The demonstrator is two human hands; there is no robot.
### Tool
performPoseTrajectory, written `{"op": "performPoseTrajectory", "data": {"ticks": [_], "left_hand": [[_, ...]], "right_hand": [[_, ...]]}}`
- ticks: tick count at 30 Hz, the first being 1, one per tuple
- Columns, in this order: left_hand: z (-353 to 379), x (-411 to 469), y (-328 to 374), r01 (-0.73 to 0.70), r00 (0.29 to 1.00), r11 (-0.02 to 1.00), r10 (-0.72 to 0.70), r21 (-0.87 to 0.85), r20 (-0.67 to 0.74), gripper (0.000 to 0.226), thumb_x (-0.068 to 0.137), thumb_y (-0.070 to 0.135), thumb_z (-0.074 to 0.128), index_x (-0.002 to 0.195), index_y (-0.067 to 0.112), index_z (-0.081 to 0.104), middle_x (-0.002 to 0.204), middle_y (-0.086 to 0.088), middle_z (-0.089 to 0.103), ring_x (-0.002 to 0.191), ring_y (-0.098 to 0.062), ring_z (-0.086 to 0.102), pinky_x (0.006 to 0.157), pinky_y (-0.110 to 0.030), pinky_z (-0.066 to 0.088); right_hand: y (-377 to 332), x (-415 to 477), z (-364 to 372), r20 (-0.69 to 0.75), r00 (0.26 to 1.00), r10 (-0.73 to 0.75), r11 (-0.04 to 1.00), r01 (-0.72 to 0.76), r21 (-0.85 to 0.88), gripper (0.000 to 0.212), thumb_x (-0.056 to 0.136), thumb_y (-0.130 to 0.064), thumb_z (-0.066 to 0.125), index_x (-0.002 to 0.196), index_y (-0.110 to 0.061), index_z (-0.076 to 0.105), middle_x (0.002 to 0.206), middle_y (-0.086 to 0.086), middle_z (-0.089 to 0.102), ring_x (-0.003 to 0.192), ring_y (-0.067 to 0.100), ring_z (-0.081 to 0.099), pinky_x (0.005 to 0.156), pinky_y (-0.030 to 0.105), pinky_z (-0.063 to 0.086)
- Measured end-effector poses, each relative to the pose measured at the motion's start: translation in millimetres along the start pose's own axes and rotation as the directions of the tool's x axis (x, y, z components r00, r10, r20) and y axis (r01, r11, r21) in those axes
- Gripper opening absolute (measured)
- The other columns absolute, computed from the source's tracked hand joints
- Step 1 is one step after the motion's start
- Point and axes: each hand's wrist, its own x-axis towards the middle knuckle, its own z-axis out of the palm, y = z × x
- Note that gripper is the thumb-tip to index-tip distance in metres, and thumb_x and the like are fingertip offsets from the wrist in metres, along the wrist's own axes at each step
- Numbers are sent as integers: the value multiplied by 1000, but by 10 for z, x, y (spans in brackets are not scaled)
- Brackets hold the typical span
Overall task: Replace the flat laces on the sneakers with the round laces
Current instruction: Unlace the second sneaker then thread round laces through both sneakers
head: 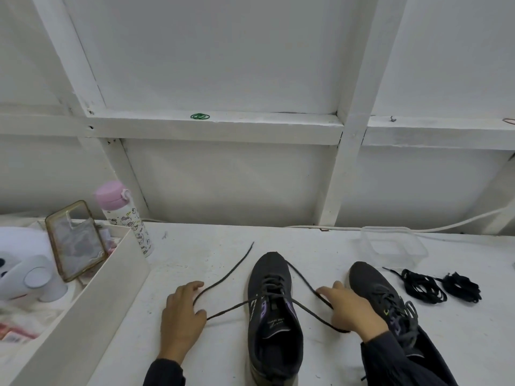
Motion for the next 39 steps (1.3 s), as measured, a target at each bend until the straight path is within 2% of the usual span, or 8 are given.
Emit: {"op": "performPoseTrajectory", "data": {"ticks": [12, 16, 19, 24, 29, 31, 36, 39], "left_hand": [[85, 646, 480, -208, 962, 956, 163, 204, 220, 55, 95, 30, 53, 146, 26, 35, 158, 0, 23, 144, -21, 22, 113, -39, 25], [256, 877, 539, -236, 954, 892, 137, 385, 266, 56, 103, 35, 37, 154, 24, 18, 163, -3, 6, 148, -24, 12, 115, -42, 21], [338, 896, 463, -278, 959, 849, 222, 449, 175, 47, 104, 34, 34, 150, 22, 33, 159, 1, 27, 142, -22, 27, 109, -39, 28], [353, 780, 341, -271, 958, 952, 282, 140, -61, 11, 96, 17, 57, 103, 16, 66, 101, 1, 67, 92, -14, 60, 75, -20, 42], [219, 655, 400, -159, 987, 967, 161, -198, -7, 26, 98, 5, 51, 118, 18, 61, 100, -2, 59, 80, -14, 61, 75, -20, 47], [107, 554, 522, -108, 983, 924, 153, -367, 97, 27, 100, 5, 46, 106, 20, 68, 97, 0, 60, 70, -13, 58, 69, -20, 49], [-184, 116, 919, -56, 899, 820, 290, -570, 328, 15, 95, 16, 58, 88, 16, 71, 71, 18, 61, 58, 2, 46, 57, -8, 37], [-217, -61, 1043, -131, 827, 785, 424, -606, 370, 9, 90, 22, 69, 84, 16, 72, 79, 1, 68, 69, -1, 54, 67, -13, 43]], "right_hand": [[-347, 803, -309, -321, 936, -147, 963, 210, 170, 47, 97, -11, 45, 141, -26, 47, 139, 3, 47, 128, 24, 44, 97, 37, 42], [-354, 1032, -137, -405, 907, -115, 928, 244, 282, 33, 96, -28, 55, 129, -27, 61, 118, 1, 57, 112, 20, 54, 84, 32, 46], [-263, 1080, -31, -464, 881, -90, 914, 258, 313, 20, 91, -31, 62, 109, -27, 71, 100, -3, 57, 92, 14, 54, 69, 27, 38], [-170, 1063, -81, -486, 874, -26, 855, 271, 442, 8, 87, -11, 60, 85, -14, 67, 87, 0, 65, 81, 19, 59, 68, 26, 41], [-275, 443, -475, -513, 858, -26, 306, 496, 813, 23, 87, 9, 58, 93, -12, 68, 76, 9, 69, 58, 21, 59, 53, 27, 48], [-309, 90, -591, -488, 861, -146, 224, 509, 831, 25, 89, 6, 59, 101, -11, 73, 74, 8, 66, 54, 15, 51, 49, 21, 39], [-296, -400, -398, -295, 896, -332, 358, 409, 839, 3, 82, -9, 76, 83, -10, 78, 58, -1, 59, 51, 8, 37, 50, 16, 31], [-220, -387, -171, -222, 939, -264, 432, 321, 843, 3, 80, -14, 78, 77, -14, 79, 60, 1, 61, 52, 8, 43, 52, 16, 34]]}}
